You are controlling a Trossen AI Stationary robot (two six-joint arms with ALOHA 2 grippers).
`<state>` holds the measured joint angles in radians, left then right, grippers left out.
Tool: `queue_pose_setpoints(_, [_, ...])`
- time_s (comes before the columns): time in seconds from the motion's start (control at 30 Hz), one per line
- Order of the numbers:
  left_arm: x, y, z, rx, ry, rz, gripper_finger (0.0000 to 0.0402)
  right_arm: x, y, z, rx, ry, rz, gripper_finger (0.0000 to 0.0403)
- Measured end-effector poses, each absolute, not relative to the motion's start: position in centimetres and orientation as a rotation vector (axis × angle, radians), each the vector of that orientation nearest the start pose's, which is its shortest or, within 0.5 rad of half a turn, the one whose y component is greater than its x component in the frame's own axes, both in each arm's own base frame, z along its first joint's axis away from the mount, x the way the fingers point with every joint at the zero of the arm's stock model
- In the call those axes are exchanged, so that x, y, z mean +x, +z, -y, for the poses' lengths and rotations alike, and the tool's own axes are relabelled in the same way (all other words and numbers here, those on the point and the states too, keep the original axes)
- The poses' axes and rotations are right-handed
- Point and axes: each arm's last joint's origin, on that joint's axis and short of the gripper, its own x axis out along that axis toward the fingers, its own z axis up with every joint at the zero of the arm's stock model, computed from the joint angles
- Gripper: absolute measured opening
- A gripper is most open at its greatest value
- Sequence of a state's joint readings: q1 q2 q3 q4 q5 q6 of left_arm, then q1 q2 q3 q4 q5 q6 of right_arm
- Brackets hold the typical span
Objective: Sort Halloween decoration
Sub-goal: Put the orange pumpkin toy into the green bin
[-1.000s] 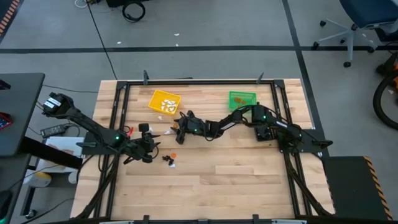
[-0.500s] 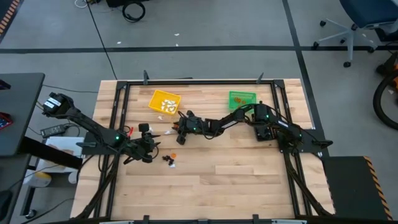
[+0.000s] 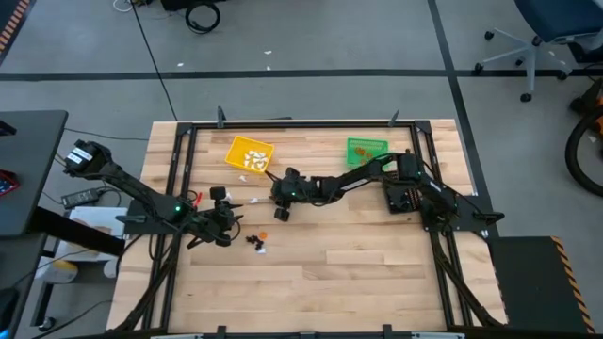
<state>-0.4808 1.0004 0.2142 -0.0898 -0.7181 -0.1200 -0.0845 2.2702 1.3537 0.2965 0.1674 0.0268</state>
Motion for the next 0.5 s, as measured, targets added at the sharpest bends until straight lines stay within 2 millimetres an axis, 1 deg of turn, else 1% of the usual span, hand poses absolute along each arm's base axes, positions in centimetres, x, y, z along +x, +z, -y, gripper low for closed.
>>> queue_pose_setpoints(0.23, [14.2,12.6,5.3,0.381,0.264,-0.707,0.0128,45.1,11.2,4.4,-0.015,-0.262,-0.729,0.0111])
queue_pose_setpoints(0.33, [14.2,12.6,5.3,0.38,0.264,-0.706,0.0128,44.6,12.4,4.4,-0.02,-0.263,-0.762,0.0111])
queue_pose_setpoints(0.5, [14.3,12.6,5.3,0.377,0.264,-0.702,0.0128,43.6,14.7,5.0,-0.015,-0.281,-0.801,0.0112])
